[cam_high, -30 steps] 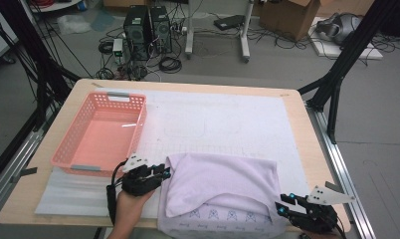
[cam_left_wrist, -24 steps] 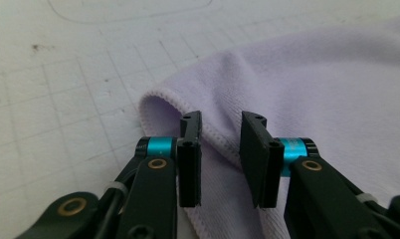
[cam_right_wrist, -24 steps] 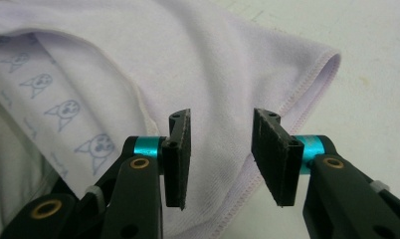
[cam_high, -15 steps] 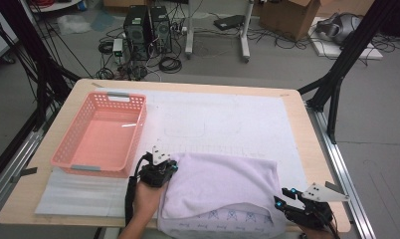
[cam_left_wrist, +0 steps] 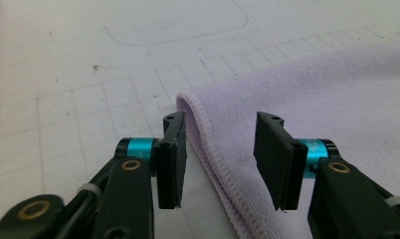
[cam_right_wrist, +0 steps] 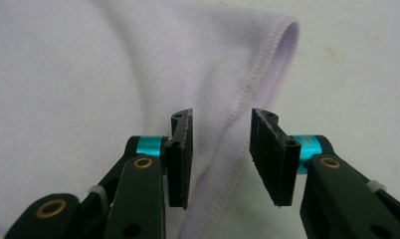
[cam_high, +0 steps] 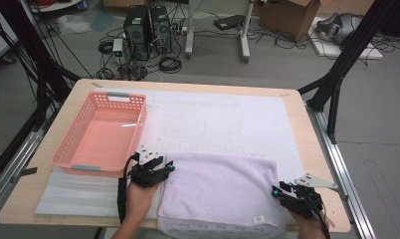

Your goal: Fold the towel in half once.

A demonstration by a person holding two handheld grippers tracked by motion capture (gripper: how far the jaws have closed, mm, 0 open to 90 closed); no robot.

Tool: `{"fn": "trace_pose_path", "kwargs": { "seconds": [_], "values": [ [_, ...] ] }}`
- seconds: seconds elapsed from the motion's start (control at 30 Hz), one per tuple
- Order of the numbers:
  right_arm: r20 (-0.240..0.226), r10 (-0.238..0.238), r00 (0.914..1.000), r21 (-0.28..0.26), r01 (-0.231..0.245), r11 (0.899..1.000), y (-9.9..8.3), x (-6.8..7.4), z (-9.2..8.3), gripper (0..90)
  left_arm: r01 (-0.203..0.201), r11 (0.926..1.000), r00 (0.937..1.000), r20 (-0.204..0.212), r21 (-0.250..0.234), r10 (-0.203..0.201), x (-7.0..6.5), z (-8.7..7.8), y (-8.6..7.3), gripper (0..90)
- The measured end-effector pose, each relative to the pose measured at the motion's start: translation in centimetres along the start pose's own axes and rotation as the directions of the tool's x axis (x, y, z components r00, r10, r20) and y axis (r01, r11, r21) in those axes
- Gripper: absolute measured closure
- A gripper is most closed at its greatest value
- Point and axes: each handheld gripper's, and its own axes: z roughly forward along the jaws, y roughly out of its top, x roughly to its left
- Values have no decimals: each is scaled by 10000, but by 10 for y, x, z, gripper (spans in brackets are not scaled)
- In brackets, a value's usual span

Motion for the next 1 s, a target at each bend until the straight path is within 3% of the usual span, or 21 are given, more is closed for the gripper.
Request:
{"fn": "trace_pose_path", "kwargs": {
  "seconds": [0.07,0.1,0.17,0.2,0.27,0.3,0.33,0.37,0.4,0.5,0.6,0.67,0.7,0.73,0.77,0.87,0.93,1.0],
  "values": [
    [168,-99,9998,327,94,9994,4,2,8,834,115,9999,9999,17,72,-115,1,1,-1,516],
    [196,-322,9993,423,314,9986,7,2,9,860,122,9999,9999,84,87,-123,2,1,-1,515],
    [737,-502,9960,667,453,9967,11,2,8,871,96,9999,9996,262,56,-97,2,0,-2,510],
    [1010,-435,9939,674,368,9970,11,0,6,871,102,9999,9994,340,23,-103,2,-1,-2,508],
    [907,33,9959,638,-91,9979,8,-8,1,867,124,9999,9985,538,-30,-123,3,-1,-2,500],
    [620,230,9978,597,-267,9979,7,-11,0,846,126,9999,9983,574,-51,-123,4,-1,-2,494],
    [509,133,9986,409,-154,9990,6,-13,-1,787,186,9998,9977,651,-25,-184,4,0,-2,484],
    [595,170,9981,206,-182,9996,5,-13,-2,670,191,9998,9967,784,36,-193,4,1,-2,483],
    [683,383,9969,-14,-383,9993,4,-15,-3,615,136,9999,9964,832,100,-144,4,2,-3,485],
    [669,902,9937,-444,-874,9952,7,-20,-5,563,41,9993,9958,913,359,-74,2,7,-3,473],
    [455,753,9961,-217,-744,9970,10,-19,5,536,-159,9978,9971,759,649,109,0,10,-2,461],
    [251,540,9982,199,-545,9983,12,-15,17,506,-588,9955,9965,629,738,542,-5,11,-2,449],
    [462,280,9985,152,-287,9995,13,-12,19,499,-794,9938,9959,493,781,757,-7,11,-2,441],
    [515,351,9981,208,-362,9991,14,-10,21,480,-918,9924,9955,312,824,895,-10,12,-2,441],
    [498,546,9973,220,-558,9982,15,-10,21,475,-840,9931,9964,209,816,825,-12,12,-2,438],
    [635,474,9969,280,-492,9984,15,-8,21,481,-857,9924,9959,-206,884,879,-19,15,-1,426],
    [790,265,9965,426,-299,9986,18,-6,23,488,-965,9917,9952,-106,850,978,-21,15,-1,471],
    [842,122,9964,533,-167,9984,20,-4,24,534,-1023,9917,9941,452,781,990,-23,15,-2,656]
  ]
}}
